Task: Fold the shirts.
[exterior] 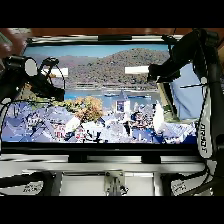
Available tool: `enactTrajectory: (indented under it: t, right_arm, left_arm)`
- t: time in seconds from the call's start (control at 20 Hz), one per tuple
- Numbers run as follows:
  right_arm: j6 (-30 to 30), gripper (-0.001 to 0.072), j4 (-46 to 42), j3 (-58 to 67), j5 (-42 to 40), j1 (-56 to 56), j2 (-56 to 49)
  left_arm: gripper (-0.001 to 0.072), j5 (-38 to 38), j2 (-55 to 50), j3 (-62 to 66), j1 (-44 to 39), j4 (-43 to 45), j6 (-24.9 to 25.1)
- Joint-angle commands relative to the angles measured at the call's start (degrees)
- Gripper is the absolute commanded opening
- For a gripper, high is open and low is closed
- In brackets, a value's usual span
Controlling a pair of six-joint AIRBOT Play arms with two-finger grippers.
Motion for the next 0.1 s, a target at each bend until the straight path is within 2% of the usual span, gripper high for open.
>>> enactTrajectory:
  t: [0.0,0.05]
  right_arm:
    - [0.0,0.0549,0.3,0.1,0.1,0.1,0.0]
    - [0.0,0.0549,0.3,0.1,0.1,0.1,0.0]
  left_arm:
    - [0.0617,0.0,0.0,0.0,0.0,0.0,0.0]
    - [0.0617,0.0,0.0,0.0,0.0,0.0,0.0]
